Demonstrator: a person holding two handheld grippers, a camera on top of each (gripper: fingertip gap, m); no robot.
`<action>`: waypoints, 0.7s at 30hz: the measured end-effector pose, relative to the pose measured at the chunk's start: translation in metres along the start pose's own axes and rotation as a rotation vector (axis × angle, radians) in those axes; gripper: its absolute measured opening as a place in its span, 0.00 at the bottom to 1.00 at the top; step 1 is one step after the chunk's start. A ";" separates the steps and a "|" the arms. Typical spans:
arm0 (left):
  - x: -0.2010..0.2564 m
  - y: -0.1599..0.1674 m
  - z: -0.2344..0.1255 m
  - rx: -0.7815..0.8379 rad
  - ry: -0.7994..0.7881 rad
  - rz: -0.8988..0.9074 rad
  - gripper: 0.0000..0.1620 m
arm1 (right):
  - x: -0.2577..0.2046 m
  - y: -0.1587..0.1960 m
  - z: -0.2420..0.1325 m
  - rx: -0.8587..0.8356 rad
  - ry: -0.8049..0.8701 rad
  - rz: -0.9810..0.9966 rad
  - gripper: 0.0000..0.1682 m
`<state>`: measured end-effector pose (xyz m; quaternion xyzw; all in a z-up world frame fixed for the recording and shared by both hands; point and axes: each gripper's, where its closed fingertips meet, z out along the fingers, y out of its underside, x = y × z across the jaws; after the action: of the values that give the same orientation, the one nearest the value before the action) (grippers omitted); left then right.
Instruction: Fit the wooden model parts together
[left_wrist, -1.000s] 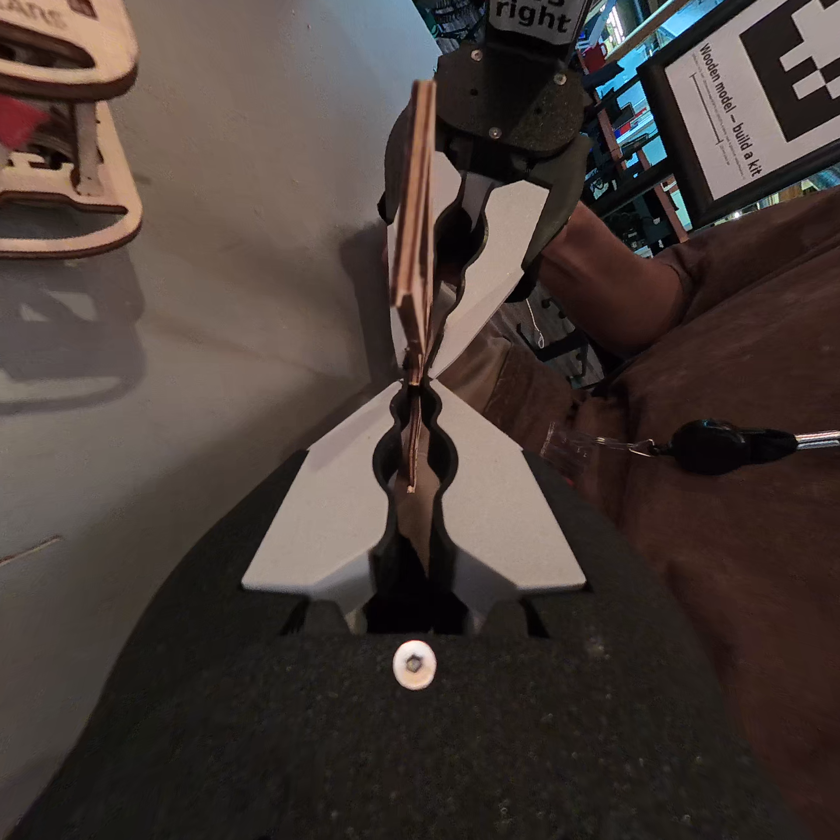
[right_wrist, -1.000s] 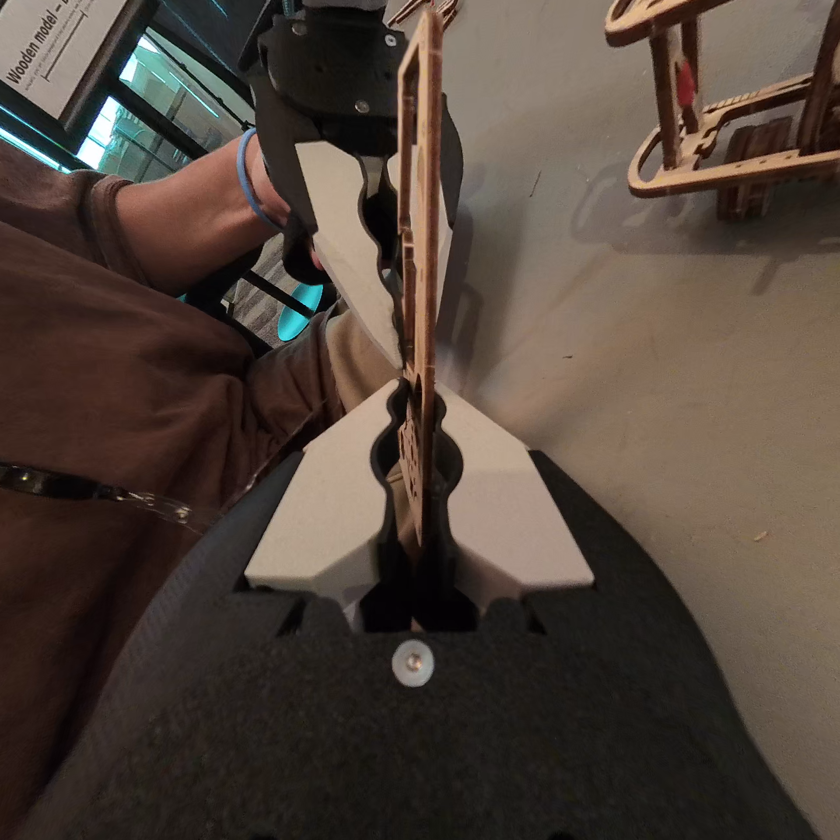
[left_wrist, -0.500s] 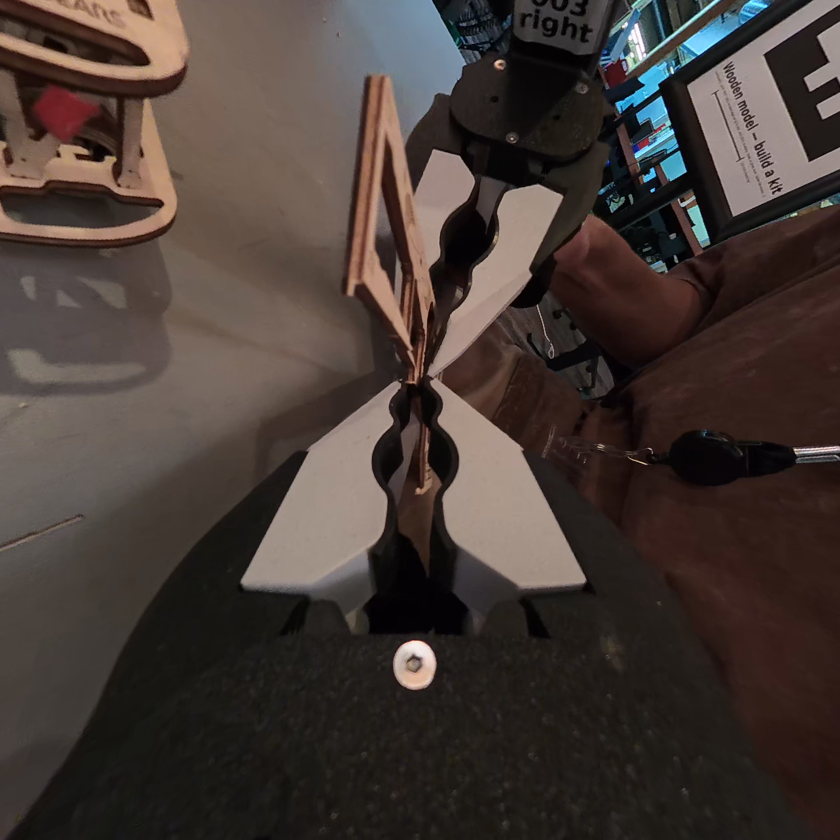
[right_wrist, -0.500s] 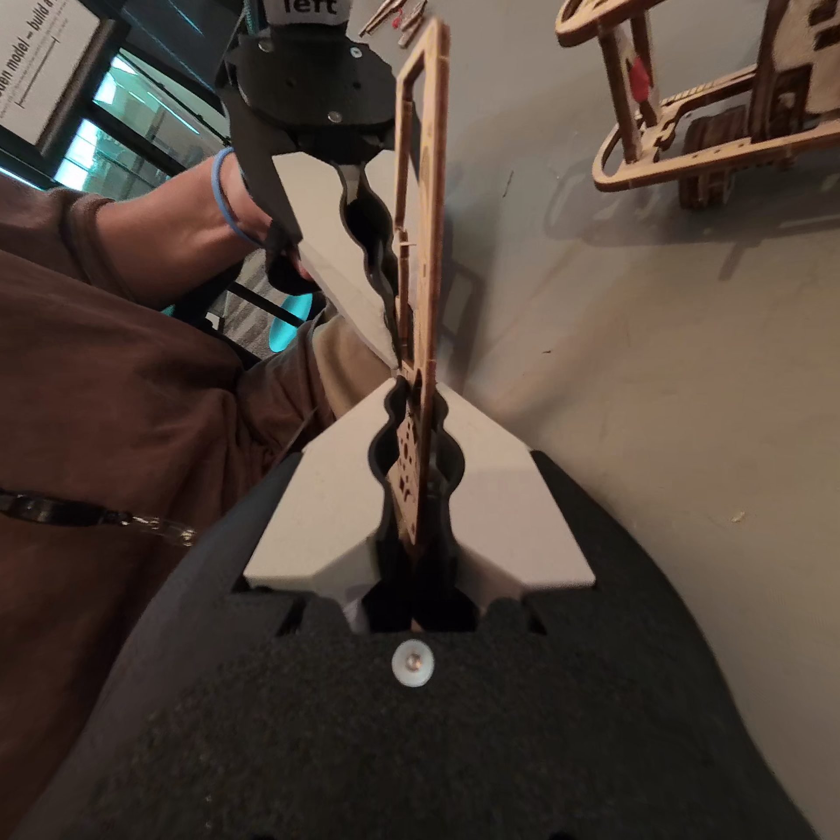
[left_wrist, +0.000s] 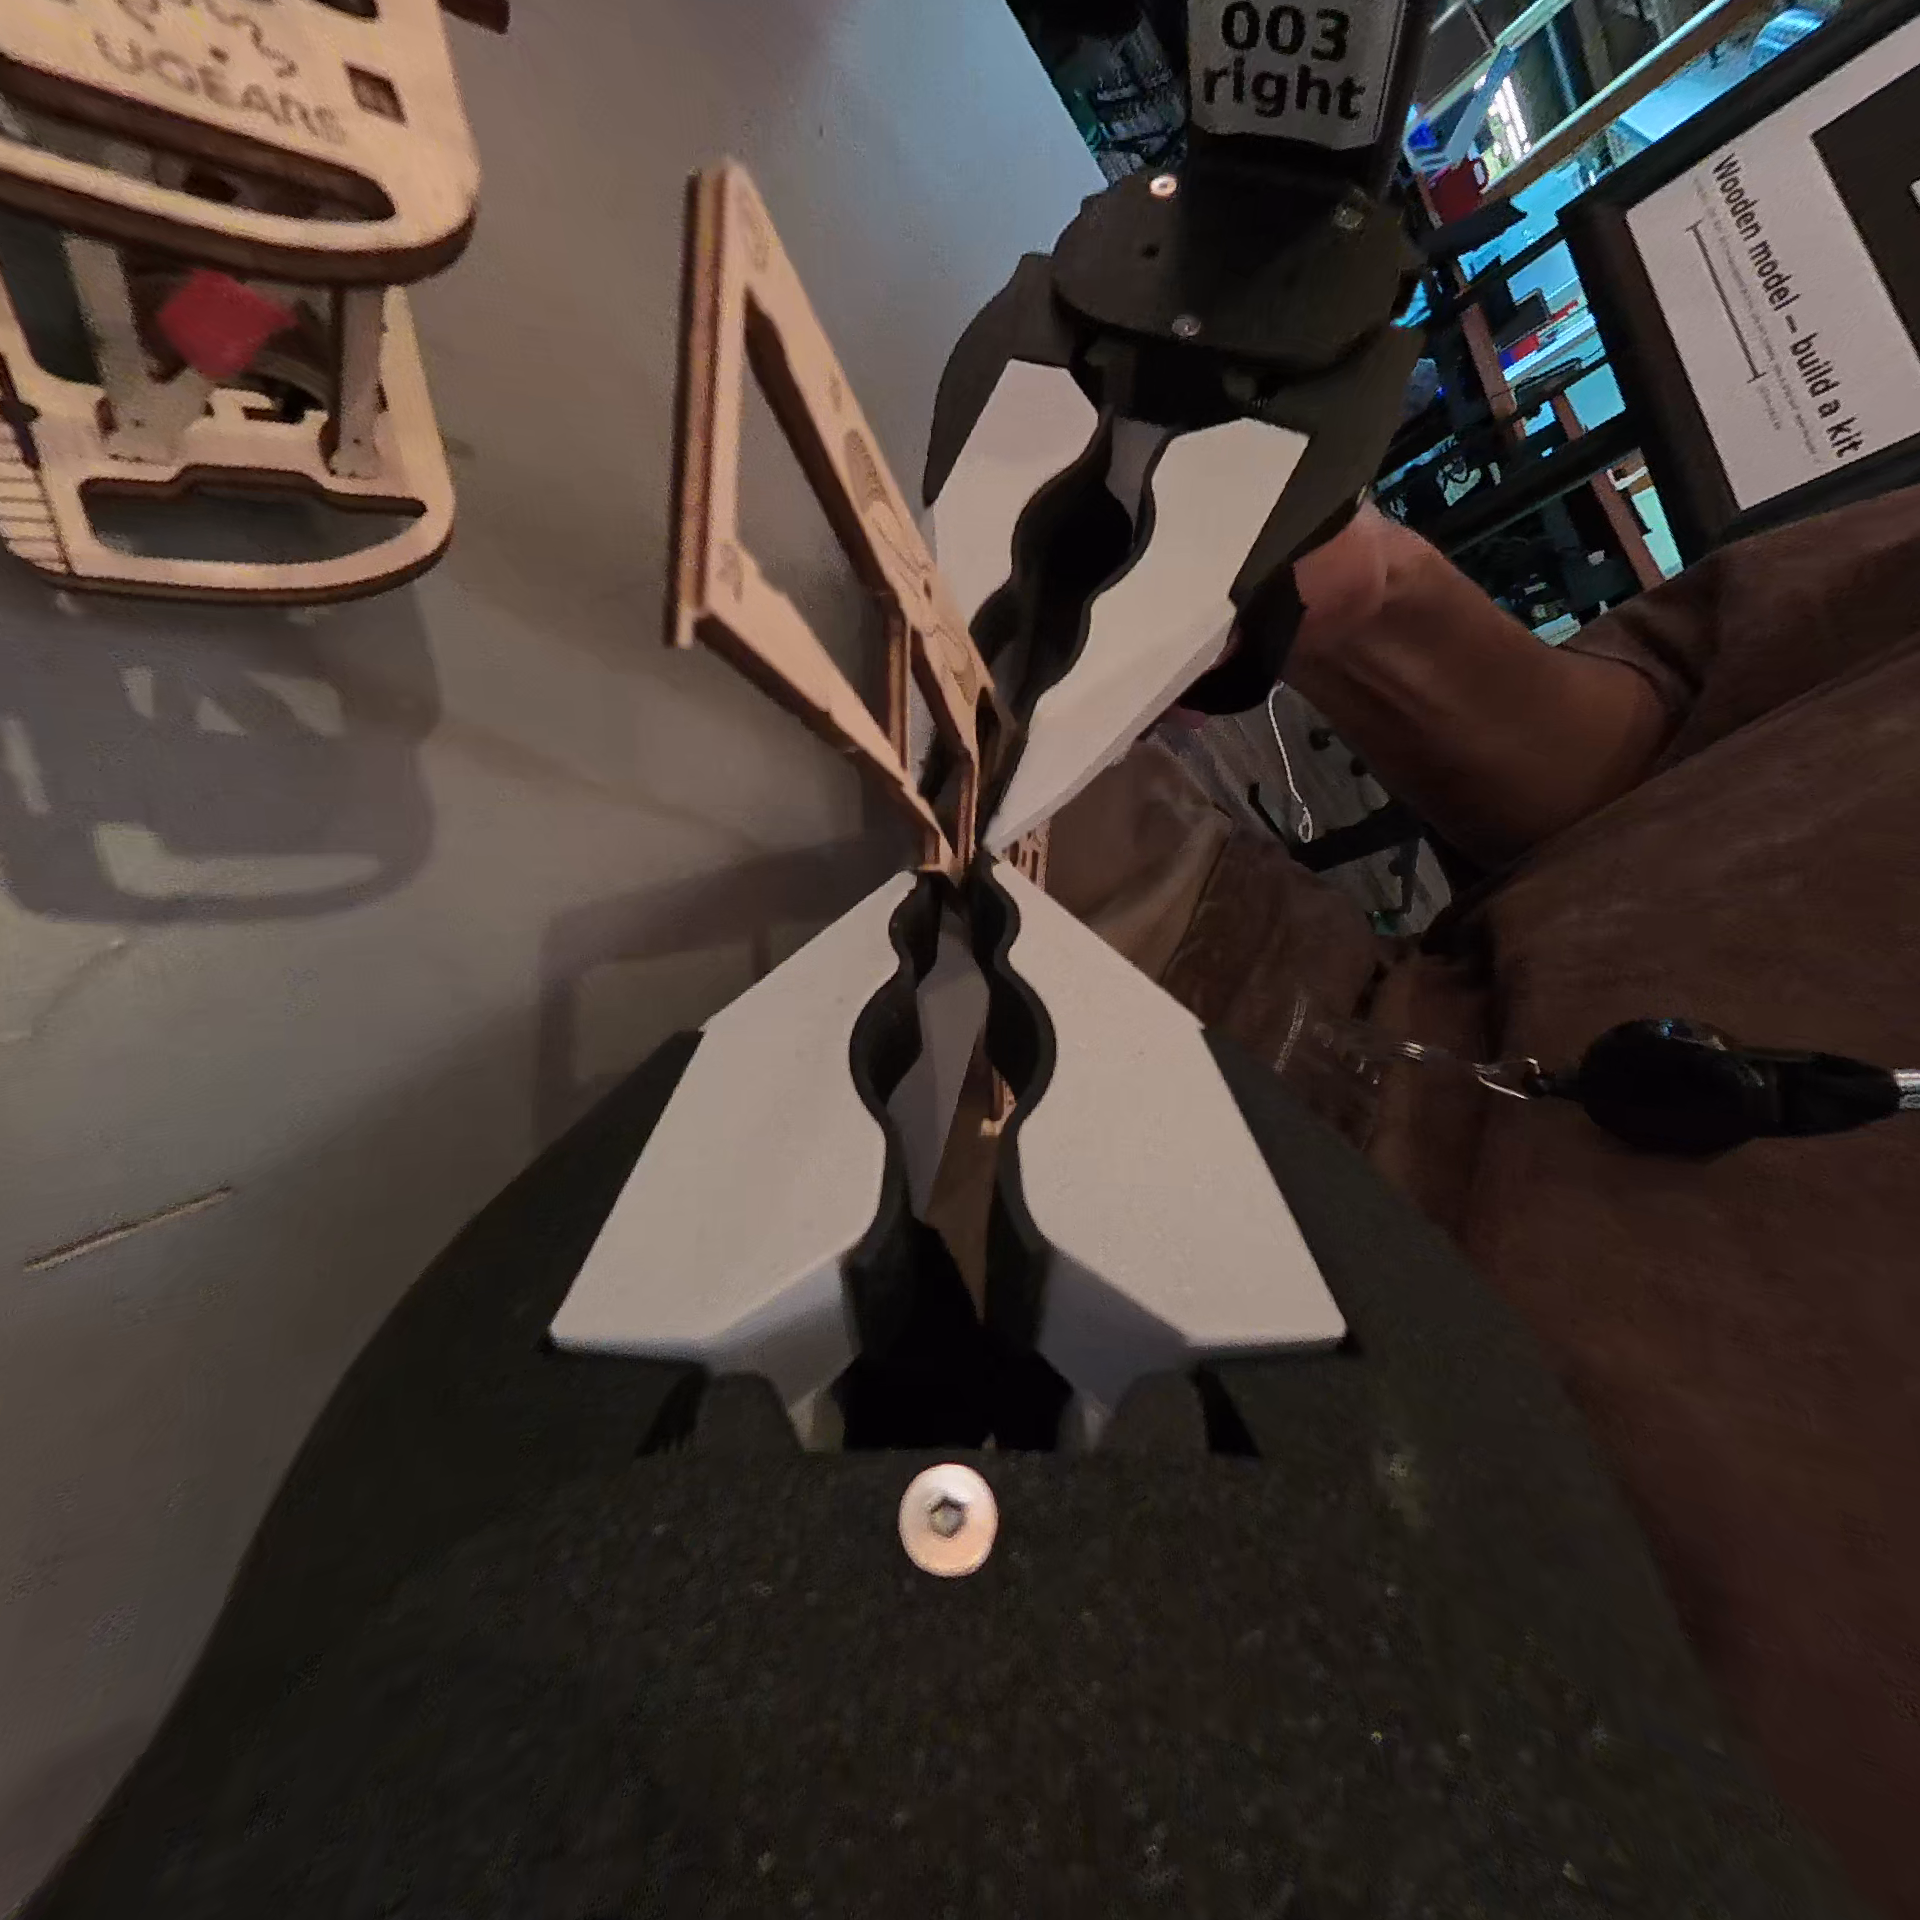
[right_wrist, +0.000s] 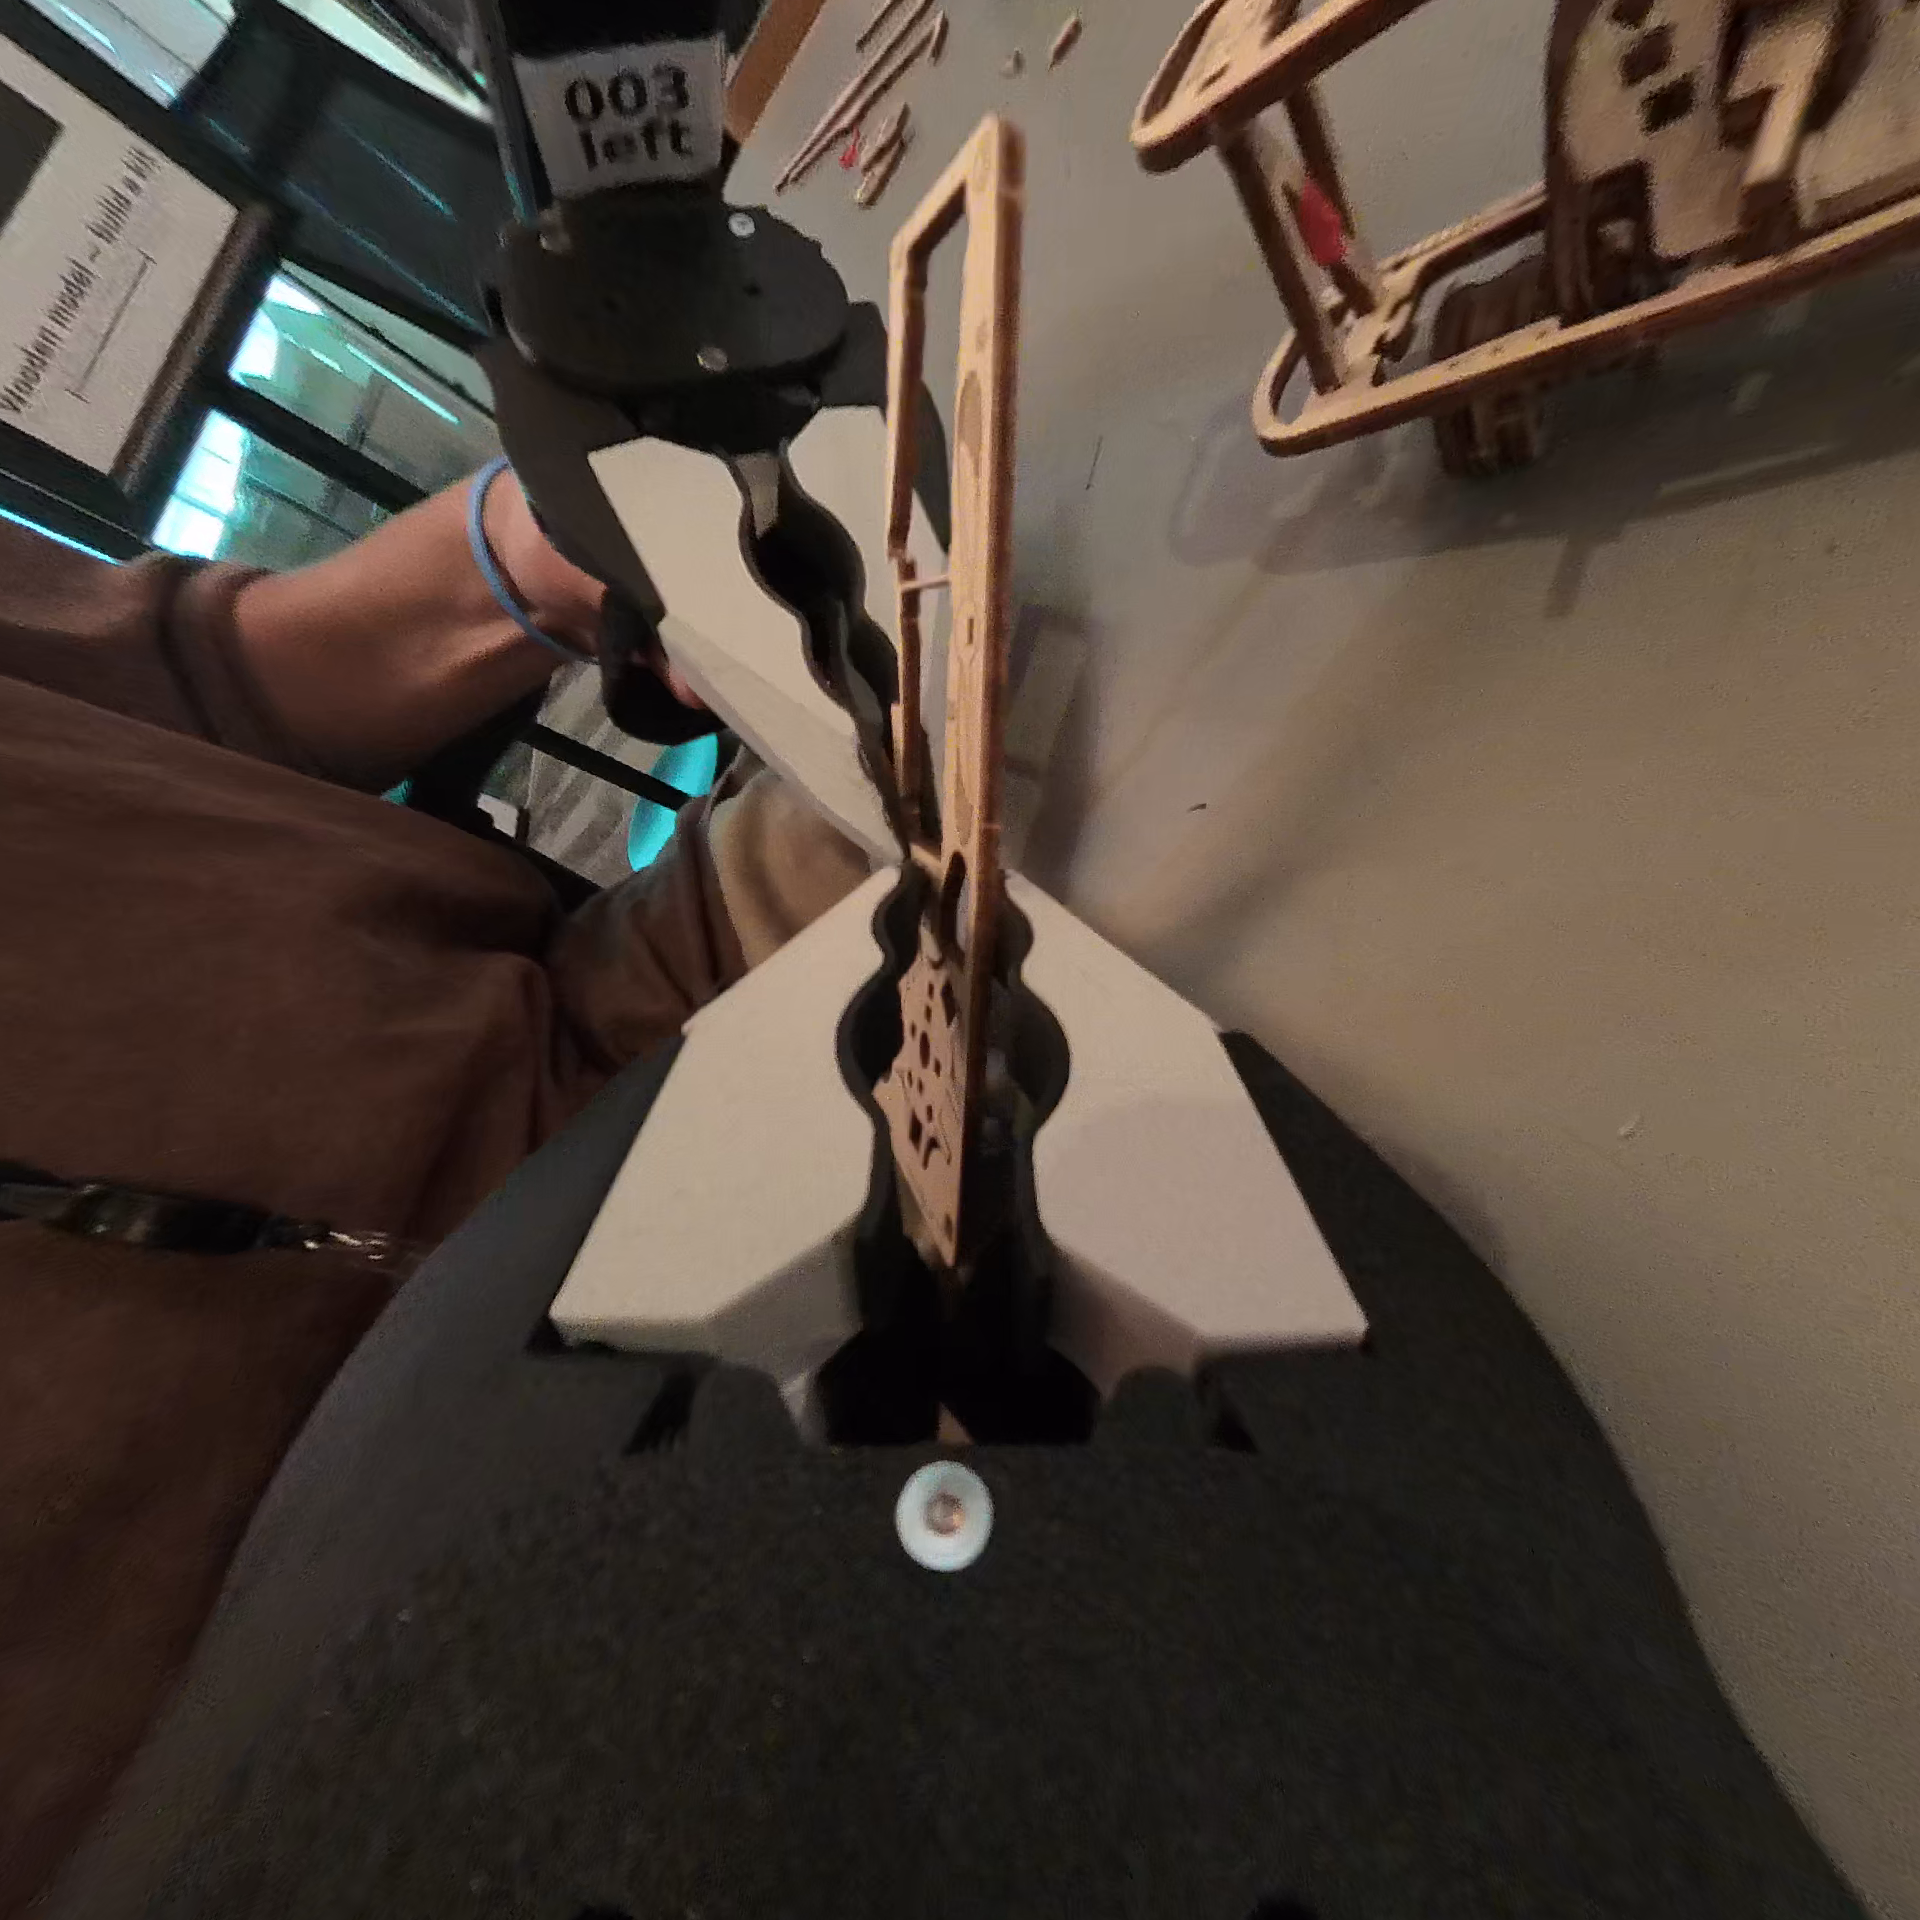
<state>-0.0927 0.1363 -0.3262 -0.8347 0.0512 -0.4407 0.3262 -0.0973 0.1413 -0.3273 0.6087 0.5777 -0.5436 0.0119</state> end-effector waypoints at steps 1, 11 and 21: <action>0.001 0.000 0.000 0.003 0.001 0.006 0.02 | 0.000 -0.001 -0.001 0.008 -0.002 0.006 0.07; -0.003 0.003 0.001 -0.019 -0.013 -0.035 0.02 | 0.006 0.005 0.001 -0.044 0.118 -0.096 0.09; -0.003 -0.001 0.000 0.004 -0.032 0.015 0.01 | 0.010 0.004 0.003 -0.057 0.180 -0.174 0.06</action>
<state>-0.0946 0.1379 -0.3279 -0.8406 0.0513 -0.4250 0.3318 -0.0988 0.1444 -0.3381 0.6021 0.6423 -0.4690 -0.0699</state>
